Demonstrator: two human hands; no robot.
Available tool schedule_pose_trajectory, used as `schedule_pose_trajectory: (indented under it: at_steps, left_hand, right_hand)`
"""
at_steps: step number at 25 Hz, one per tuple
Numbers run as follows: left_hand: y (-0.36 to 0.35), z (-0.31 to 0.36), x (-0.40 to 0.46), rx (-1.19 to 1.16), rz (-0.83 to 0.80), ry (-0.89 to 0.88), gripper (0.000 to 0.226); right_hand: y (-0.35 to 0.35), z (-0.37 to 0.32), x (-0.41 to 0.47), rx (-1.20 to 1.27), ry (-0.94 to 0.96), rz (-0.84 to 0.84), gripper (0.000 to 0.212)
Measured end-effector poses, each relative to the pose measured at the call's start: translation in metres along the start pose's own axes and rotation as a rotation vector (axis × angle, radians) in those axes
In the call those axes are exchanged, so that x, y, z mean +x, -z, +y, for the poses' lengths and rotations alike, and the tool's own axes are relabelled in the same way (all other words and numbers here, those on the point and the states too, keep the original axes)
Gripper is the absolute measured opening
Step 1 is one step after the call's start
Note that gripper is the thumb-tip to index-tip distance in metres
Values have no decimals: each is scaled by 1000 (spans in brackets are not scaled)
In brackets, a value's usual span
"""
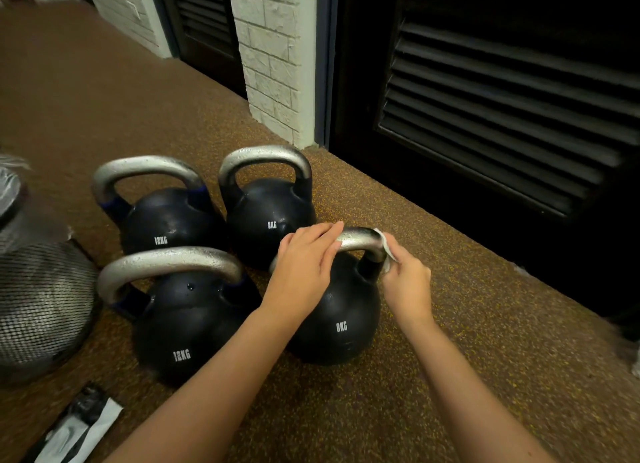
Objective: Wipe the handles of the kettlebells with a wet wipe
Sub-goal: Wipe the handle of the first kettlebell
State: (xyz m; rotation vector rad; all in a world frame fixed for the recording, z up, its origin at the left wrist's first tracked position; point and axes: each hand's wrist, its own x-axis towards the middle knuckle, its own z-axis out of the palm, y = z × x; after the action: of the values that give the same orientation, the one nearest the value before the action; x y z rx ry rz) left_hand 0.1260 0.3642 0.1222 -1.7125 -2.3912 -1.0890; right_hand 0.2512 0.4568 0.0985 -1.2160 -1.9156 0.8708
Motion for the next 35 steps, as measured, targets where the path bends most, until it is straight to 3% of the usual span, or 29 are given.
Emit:
schedule_pose_trajectory:
  at_steps: [11,13,16,17,19,22,35]
  left_hand:
    - [-1,1,0,-4,21,-8,36]
    - [1,1,0,2,6,-15,38]
    - [1,-1,0,7,-17,-11,37]
    - [1,-1,0,3,-15,-11,37]
    - [1,-1,0,-2,-5,-17,40]
    - [1,-2,0,9,0,-24,41]
    - [-1,-3,0,-13,9,-12,38]
  right_hand:
    - [-15,21,-51,-189,226,-43,66]
    - [-20,13,-58,12,4,-23,53]
    - [-18,-29,-45,952,-697,-15,41]
    - [-14,-39,-36,1216,-817,10,40]
    - [-4,-50,-16,1443,-952,84,42]
    - [0,-54,-2,1488,-1032,113,52]
    - [2,-54,4,1486,-1096,113,49]
